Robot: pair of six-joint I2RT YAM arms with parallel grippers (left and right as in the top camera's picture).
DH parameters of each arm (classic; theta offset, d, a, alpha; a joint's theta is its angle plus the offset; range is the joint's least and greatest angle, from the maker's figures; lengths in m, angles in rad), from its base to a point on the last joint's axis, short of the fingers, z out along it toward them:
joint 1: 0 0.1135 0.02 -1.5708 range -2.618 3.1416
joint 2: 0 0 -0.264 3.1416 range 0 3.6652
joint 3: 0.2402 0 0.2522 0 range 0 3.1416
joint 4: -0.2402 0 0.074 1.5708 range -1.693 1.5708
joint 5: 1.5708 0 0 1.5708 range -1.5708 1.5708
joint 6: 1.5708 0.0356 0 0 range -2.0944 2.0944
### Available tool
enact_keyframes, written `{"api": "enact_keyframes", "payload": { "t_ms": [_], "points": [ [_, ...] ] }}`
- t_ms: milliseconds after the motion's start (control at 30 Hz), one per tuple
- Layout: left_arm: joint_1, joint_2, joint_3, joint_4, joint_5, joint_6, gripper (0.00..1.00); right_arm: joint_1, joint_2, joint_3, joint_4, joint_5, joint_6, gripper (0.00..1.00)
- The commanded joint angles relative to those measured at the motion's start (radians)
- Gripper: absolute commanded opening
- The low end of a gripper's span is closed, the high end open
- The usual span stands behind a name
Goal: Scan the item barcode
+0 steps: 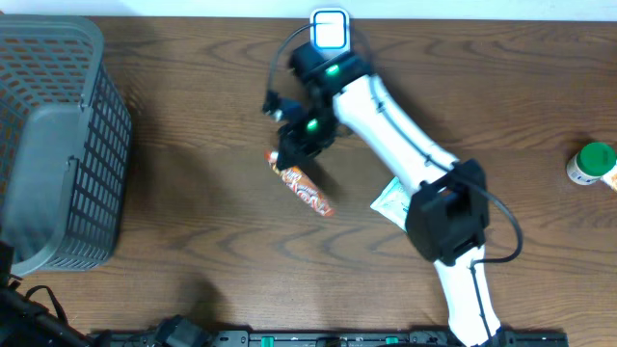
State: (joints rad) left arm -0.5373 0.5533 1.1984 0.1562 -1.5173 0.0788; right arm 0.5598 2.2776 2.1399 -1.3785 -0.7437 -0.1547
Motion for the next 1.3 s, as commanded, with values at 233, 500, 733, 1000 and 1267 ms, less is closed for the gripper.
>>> {"api": "enact_keyframes", "payload": {
  "t_ms": [233,500,733,1000,1267],
  "points": [
    [0.004,-0.006,-0.003,0.002,-0.051,0.006,0.85,-0.138,-0.014,-0.001,0.220,-0.398,-0.054,0.01],
    [0.004,-0.006,-0.003,0.002,-0.051,0.006,0.85,-0.205,-0.001,-0.006,0.748,-0.224,0.475,0.01],
    [0.004,-0.006,-0.003,0.002,-0.051,0.006,0.85,-0.246,-0.001,-0.128,1.291,-0.091,0.853,0.01],
    [0.004,-0.006,-0.003,0.002,-0.051,0.006,0.85,-0.303,0.091,-0.392,2.125,0.047,1.311,0.01],
    [0.004,-0.006,-0.003,0.002,-0.051,0.006,0.85,-0.354,0.376,-0.315,2.567,0.258,1.625,0.01]
  ]
}}
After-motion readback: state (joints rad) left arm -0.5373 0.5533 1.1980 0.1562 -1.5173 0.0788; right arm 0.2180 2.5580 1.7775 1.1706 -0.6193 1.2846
